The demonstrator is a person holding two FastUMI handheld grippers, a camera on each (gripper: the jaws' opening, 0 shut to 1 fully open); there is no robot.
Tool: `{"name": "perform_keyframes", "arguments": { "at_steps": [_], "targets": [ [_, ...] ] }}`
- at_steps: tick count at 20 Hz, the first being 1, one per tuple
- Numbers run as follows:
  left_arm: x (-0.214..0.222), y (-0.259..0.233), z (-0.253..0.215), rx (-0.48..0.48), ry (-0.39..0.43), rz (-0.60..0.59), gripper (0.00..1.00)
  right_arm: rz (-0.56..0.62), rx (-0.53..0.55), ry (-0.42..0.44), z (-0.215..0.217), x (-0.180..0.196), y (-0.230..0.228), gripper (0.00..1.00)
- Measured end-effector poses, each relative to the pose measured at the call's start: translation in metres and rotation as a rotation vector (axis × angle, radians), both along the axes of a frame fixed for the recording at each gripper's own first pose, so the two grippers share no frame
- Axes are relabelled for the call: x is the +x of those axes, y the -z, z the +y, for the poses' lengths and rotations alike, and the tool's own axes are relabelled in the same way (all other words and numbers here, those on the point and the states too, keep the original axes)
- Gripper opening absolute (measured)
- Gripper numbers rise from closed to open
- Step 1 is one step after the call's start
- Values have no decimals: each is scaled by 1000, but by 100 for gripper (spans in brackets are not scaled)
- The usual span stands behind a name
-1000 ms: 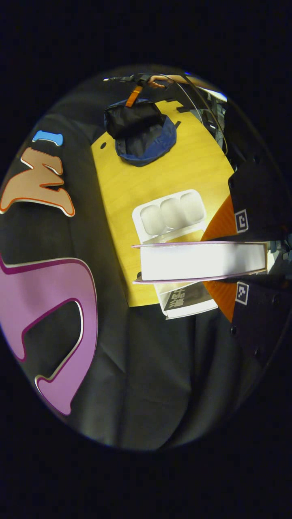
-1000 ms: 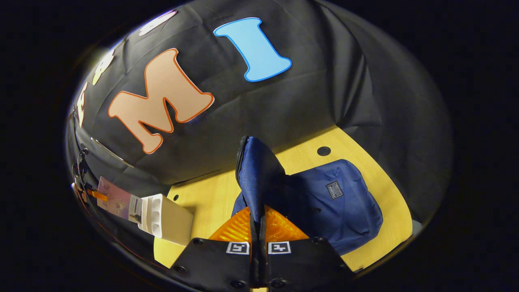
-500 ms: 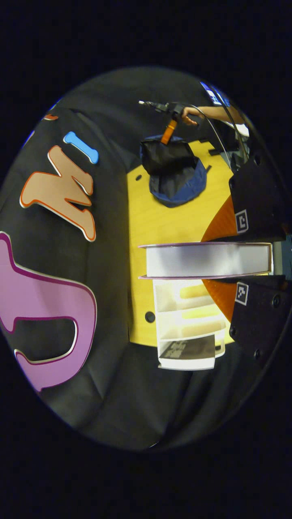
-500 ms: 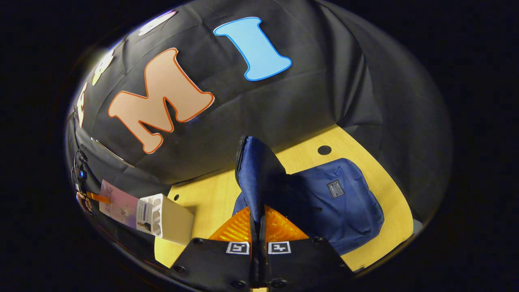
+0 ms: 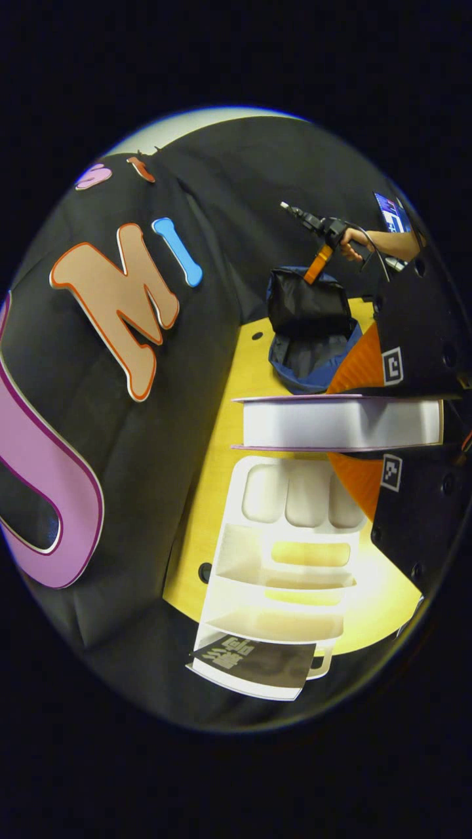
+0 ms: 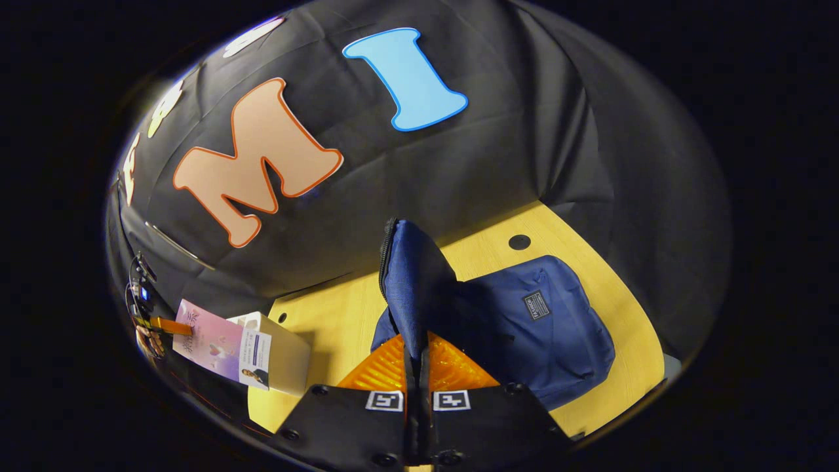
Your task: Open the schoolbag, grab two books from the bookshelf and put them into the schoolbag.
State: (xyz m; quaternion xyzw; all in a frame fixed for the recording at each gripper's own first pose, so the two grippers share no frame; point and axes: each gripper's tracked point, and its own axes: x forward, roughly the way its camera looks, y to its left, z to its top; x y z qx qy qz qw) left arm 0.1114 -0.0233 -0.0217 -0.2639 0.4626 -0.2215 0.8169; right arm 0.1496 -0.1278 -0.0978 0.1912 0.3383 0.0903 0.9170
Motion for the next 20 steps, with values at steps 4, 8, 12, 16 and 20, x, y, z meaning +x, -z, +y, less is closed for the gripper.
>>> {"name": "perform_keyframes", "arguments": {
  "at_steps": [4,8,12,16,20],
  "targets": [
    [-1,-5,-26,-129,-14,2,24,4,3,2,-1,1,0,2],
    [-1,2,-63,-252,-13,8,23,2,-6,-8,3,0,-1,3],
    [1,26,-109,-320,5,38,23,2,-8,-9,4,-2,-2,3],
    [9,54,-157,-391,15,50,23,3,-4,-5,3,-2,-3,3],
    [9,84,-202,-431,50,78,23,4,1,-4,5,-2,-3,3]
  ]
}}
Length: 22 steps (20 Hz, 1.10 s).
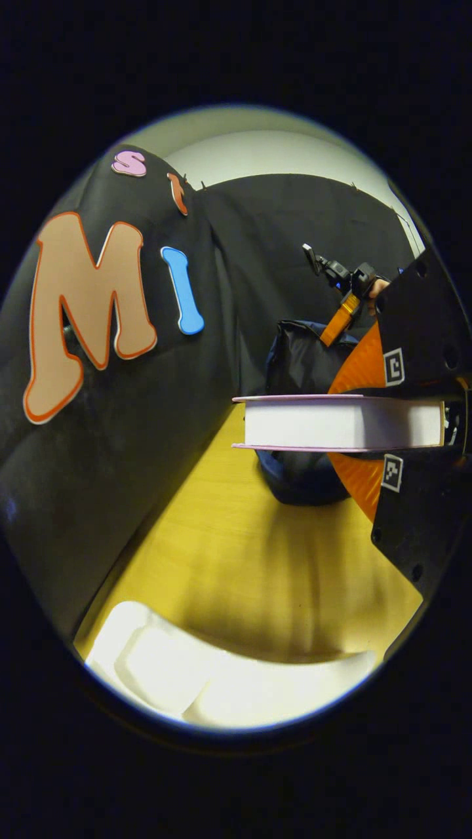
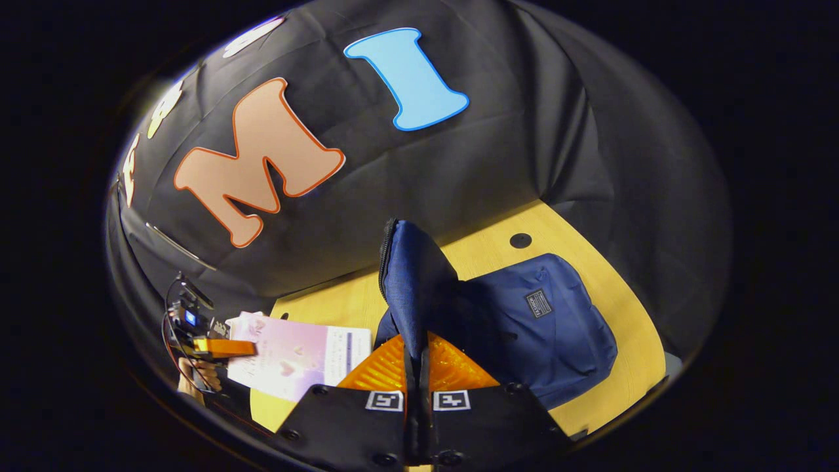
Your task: Open the schoolbag, grab two books from the bookshelf and put them into the schoolbag.
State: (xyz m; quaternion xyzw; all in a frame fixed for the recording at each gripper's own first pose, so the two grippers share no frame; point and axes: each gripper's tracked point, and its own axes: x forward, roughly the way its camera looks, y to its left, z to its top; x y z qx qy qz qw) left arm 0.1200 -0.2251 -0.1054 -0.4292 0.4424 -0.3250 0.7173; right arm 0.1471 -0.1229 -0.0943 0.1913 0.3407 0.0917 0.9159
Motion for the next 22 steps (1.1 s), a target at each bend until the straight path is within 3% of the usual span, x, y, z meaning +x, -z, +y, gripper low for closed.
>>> {"name": "perform_keyframes", "arguments": {
  "at_steps": [7,11,22],
  "targets": [
    [11,33,-60,-80,4,7,23,1,-4,0,1,-1,-1,3],
    [14,54,-84,-66,21,30,25,1,1,0,4,-1,1,4],
    [16,95,-154,-153,32,132,23,-2,9,4,6,-3,2,3]
  ]
}}
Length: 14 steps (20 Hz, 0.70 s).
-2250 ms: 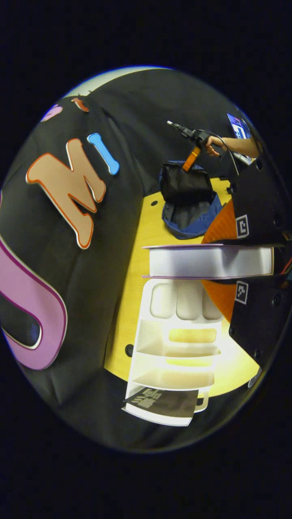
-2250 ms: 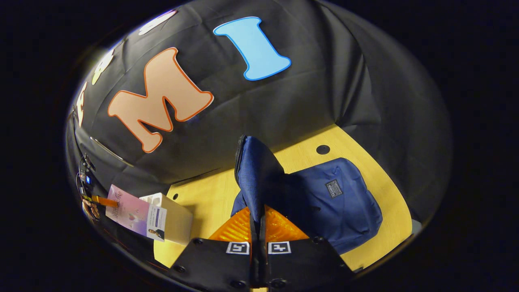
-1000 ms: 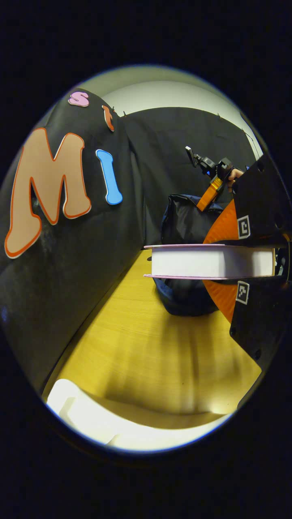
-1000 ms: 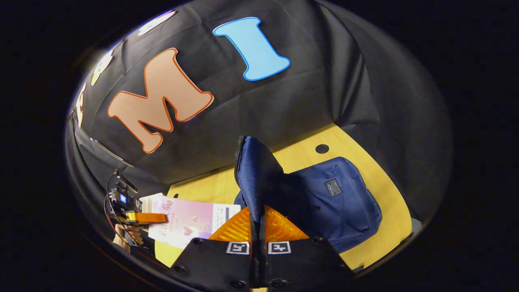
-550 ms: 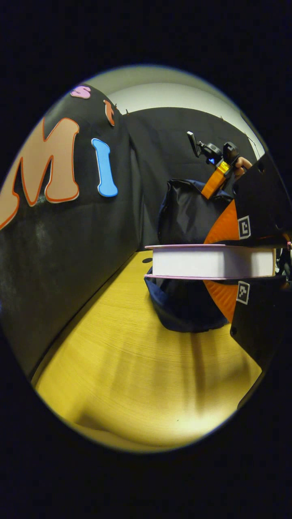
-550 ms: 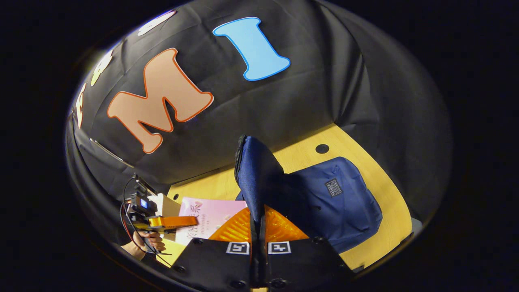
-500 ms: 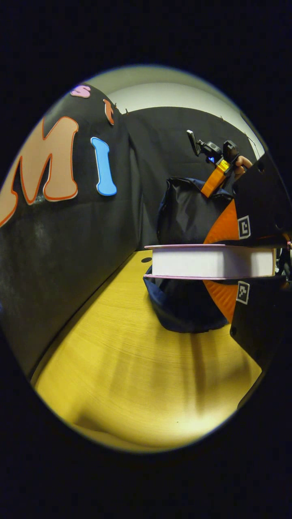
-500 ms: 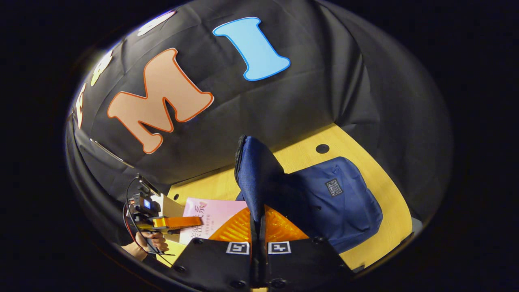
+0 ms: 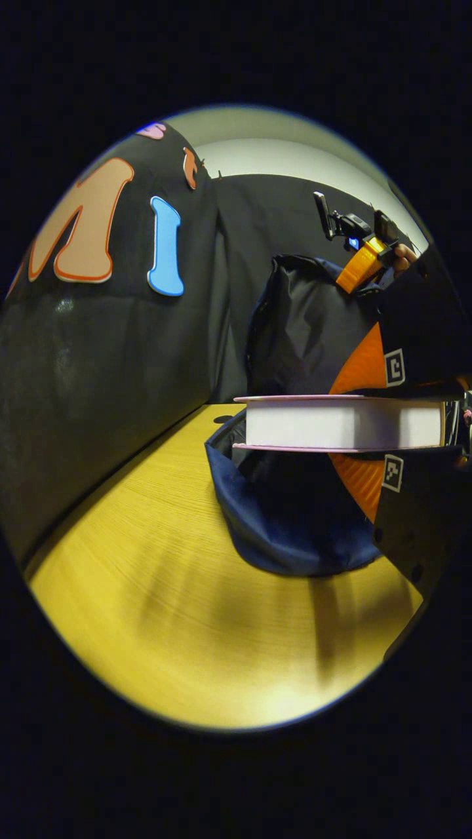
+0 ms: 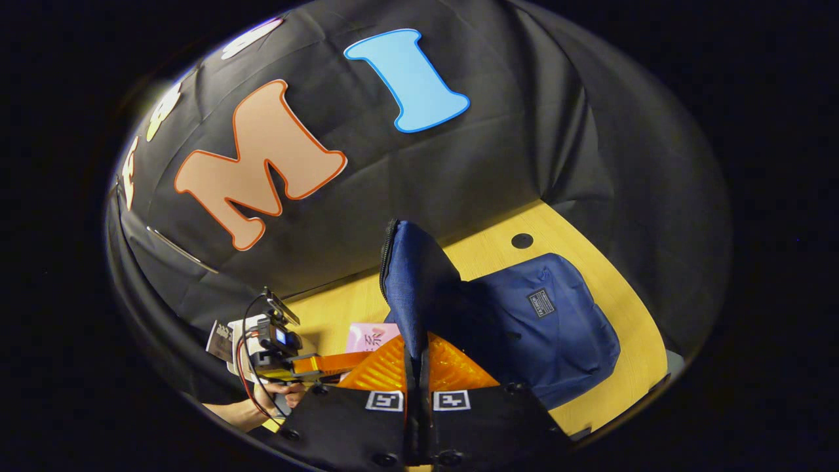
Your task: Open the schoolbag, grab two books from the bookshelf and put them into the schoolbag.
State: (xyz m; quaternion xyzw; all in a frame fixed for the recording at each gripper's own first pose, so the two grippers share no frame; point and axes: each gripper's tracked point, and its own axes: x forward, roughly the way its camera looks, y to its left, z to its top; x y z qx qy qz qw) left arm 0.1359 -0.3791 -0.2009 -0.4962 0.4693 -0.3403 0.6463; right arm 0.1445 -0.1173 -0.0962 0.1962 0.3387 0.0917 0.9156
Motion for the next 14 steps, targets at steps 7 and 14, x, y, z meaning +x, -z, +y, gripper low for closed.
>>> {"name": "perform_keyframes", "arguments": {
  "at_steps": [7,14],
  "targets": [
    [-2,11,-36,-72,7,28,23,0,4,3,1,0,0,3],
    [1,31,-63,-97,-9,72,23,2,8,5,3,1,-1,3]
  ]
}}
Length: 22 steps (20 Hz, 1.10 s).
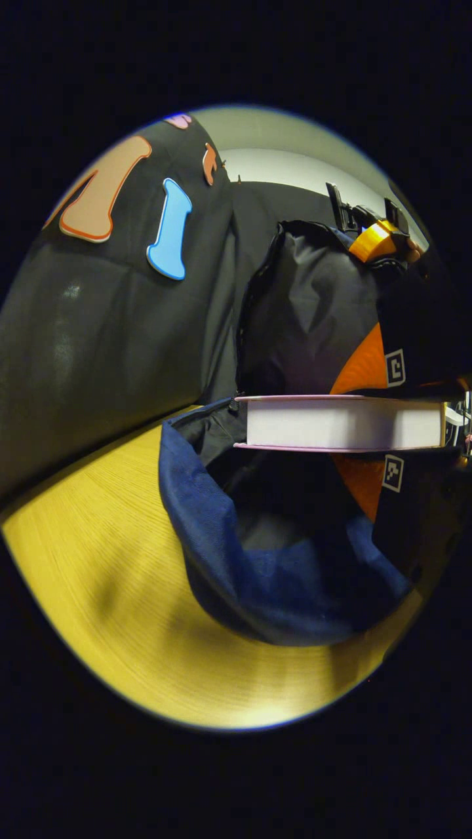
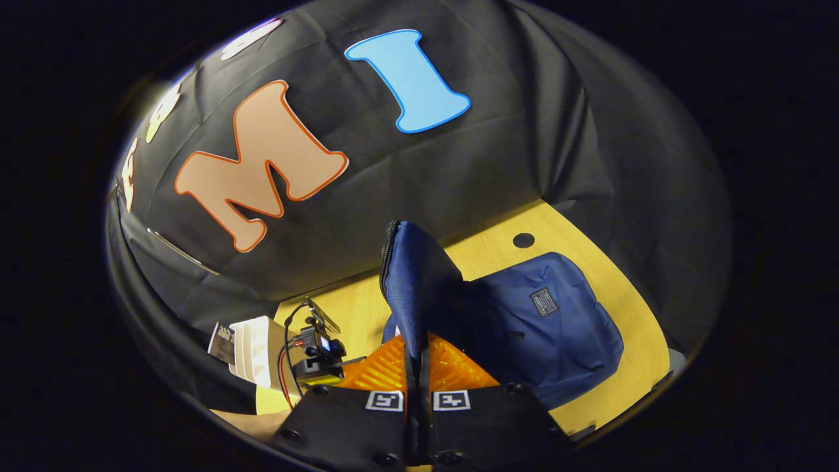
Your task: Open the schoolbag, grab two books from the bookshelf and put them into the schoolbag.
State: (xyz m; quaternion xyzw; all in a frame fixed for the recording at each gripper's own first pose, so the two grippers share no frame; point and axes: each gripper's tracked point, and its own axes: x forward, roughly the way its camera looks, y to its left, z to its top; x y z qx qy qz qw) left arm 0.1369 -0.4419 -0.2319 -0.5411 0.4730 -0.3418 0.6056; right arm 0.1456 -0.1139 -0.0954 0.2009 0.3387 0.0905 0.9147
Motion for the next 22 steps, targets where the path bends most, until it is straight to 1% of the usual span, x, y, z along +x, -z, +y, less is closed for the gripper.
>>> {"name": "perform_keyframes", "arguments": {
  "at_steps": [2,3,4,6,7,9,10,12,14,15,17,18,19,21,22],
  "targets": [
    [-2,4,-10,-4,11,8,23,2,2,4,-1,0,0,3],
    [-4,6,-16,-4,15,11,25,2,2,6,-1,0,0,3],
    [-5,6,-20,-6,18,14,23,2,2,6,-1,0,0,2],
    [-3,9,-30,-11,18,19,25,4,2,8,-2,0,-1,3],
    [-2,10,-34,-13,17,21,23,4,2,9,-3,0,-1,3],
    [-1,10,-40,-16,19,23,25,4,4,10,-2,-1,-2,3],
    [-1,11,-41,-17,21,25,23,5,4,10,-2,-1,-1,3],
    [-1,12,-44,-17,21,28,23,6,5,8,-3,0,-1,3],
    [-3,11,-44,-4,27,22,26,8,10,9,-3,1,-1,3],
    [-4,17,-39,44,24,16,30,9,11,9,-4,1,-1,3],
    [-1,28,-34,130,17,-6,58,10,16,10,-4,1,0,3],
    [4,34,-26,181,3,-16,54,11,19,9,-3,2,1,3],
    [8,41,-19,242,-16,-35,63,11,19,10,-4,2,0,3],
    [5,38,-9,294,-1,-64,78,11,23,12,-4,2,0,3],
    [1,36,-6,329,19,-81,75,12,23,12,-3,2,1,4]
  ]
}}
